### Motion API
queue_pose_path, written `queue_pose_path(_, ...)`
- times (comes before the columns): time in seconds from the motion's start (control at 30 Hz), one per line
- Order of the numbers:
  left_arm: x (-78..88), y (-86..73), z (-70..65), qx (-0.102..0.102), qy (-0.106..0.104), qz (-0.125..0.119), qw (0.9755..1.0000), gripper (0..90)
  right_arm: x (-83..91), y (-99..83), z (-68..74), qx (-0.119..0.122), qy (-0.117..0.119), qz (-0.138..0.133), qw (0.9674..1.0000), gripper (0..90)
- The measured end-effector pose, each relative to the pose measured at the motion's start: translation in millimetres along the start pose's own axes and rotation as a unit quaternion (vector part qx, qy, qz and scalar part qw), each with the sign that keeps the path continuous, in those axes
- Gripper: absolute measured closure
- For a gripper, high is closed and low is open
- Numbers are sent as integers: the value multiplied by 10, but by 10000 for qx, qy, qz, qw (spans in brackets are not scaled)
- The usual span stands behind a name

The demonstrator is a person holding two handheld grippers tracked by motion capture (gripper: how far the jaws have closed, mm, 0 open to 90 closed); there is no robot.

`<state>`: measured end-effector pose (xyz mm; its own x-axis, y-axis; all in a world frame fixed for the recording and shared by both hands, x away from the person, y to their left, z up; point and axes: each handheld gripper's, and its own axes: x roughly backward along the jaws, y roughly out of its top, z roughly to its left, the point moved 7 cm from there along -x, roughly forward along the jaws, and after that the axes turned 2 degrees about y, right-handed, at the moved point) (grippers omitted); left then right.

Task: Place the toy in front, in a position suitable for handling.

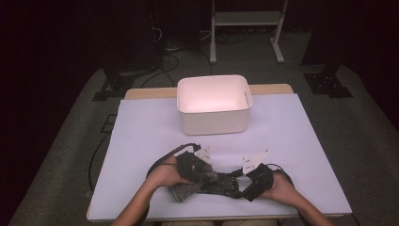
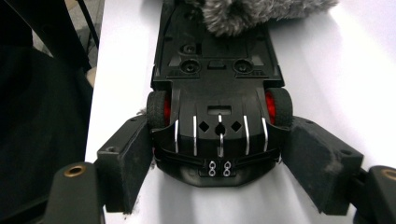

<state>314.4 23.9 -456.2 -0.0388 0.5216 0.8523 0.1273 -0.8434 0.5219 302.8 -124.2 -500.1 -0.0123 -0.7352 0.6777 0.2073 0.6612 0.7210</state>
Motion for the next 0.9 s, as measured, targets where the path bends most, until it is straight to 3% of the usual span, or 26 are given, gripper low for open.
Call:
queue_pose_path(0.03, -46, 80, -87, -191, -106, 18, 9998, 773, -4, -1, 8, -6, -31, -6, 10000, 238)
queue_pose_path(0.1, -90, 148, -157, -350, -168, 57, 9992, 772, -20, 5, 15, -49, 62, 8, 10000, 233)
queue_pose_path(0.23, -168, 245, -259, -538, -303, 70, 9981, 773, -80, -5, 16, -138, 207, 107, 9996, 201)
queue_pose_path(0.33, -206, 314, -279, -600, -368, 67, 9975, 773, -92, 7, 36, -21, 105, 103, 9999, 214)
queue_pose_path(0.6, -357, 516, -204, -538, -64, -88, 9985, 774, -79, 3, 55, 294, -59, 86, 9995, 231)
queue_pose_path(0.63, -350, 513, -187, -543, -44, -77, 9985, 775, -82, 9, 83, 163, -14, 43, 9999, 231)
queue_pose_path(0.9, -195, 319, -88, -316, 50, 44, 9995, 772, -76, 11, 65, 225, -57, 131, 9996, 233)
